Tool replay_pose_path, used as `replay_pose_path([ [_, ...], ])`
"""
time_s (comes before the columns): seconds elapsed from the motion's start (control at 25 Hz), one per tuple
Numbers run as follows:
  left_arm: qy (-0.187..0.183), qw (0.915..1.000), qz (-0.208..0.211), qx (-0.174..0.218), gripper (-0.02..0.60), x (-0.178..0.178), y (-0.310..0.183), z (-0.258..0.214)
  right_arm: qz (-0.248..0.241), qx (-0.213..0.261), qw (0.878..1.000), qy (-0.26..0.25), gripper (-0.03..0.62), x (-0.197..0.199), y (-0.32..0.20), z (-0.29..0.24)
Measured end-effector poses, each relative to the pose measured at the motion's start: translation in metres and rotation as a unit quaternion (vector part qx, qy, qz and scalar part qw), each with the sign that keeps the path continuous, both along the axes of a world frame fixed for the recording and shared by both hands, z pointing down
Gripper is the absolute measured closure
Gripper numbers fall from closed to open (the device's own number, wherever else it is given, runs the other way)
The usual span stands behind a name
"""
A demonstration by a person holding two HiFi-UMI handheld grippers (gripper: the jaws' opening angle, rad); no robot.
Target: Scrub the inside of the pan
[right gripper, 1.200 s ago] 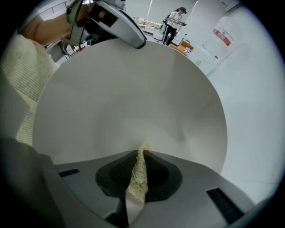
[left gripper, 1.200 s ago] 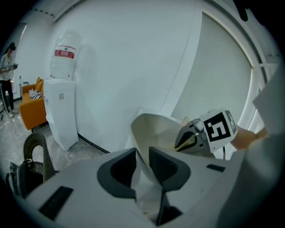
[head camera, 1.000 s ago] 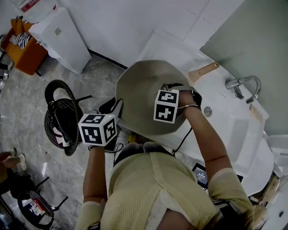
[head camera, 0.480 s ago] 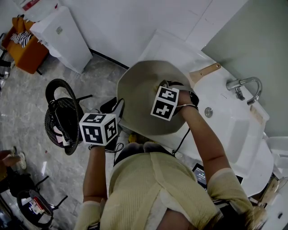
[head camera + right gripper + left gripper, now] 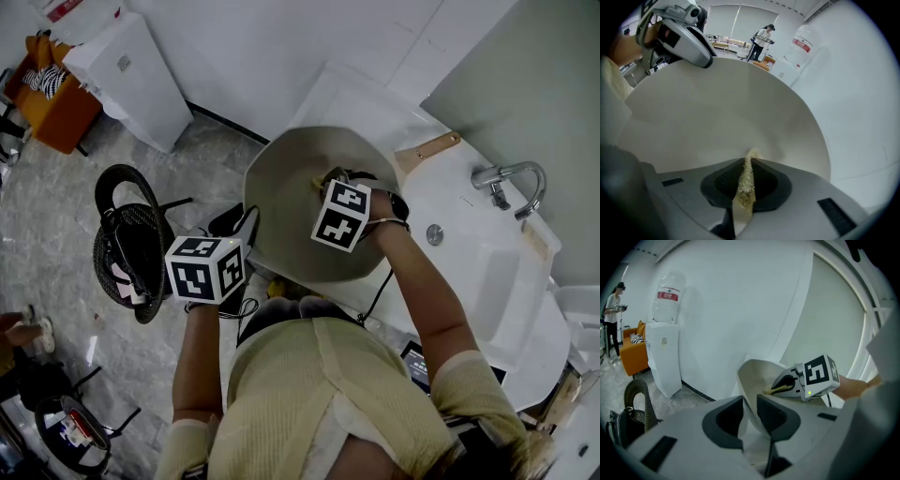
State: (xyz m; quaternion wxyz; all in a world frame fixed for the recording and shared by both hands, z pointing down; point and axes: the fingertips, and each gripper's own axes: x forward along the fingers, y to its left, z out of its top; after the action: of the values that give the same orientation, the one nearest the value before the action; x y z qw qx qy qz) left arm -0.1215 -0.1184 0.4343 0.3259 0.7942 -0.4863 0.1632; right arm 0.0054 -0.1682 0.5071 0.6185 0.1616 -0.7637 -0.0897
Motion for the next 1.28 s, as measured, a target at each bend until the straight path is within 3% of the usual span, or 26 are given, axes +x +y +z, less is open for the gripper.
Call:
replay_pose_path([
  [0.36, 0.001, 1.0000, -0.002, 0.000, 0.442, 0.000, 0.000, 0.000, -0.035, -0.019, 0.999, -0.015, 0.540, -0.013, 0.017, -0.002],
  [1.28, 0.001, 1.0000, -0.004, -0.002, 0.442, 0.002, -0.003, 0.003, -0.087, -0.058, 0.995, -0.001, 0.540, -0.023, 0.058, 0.000],
])
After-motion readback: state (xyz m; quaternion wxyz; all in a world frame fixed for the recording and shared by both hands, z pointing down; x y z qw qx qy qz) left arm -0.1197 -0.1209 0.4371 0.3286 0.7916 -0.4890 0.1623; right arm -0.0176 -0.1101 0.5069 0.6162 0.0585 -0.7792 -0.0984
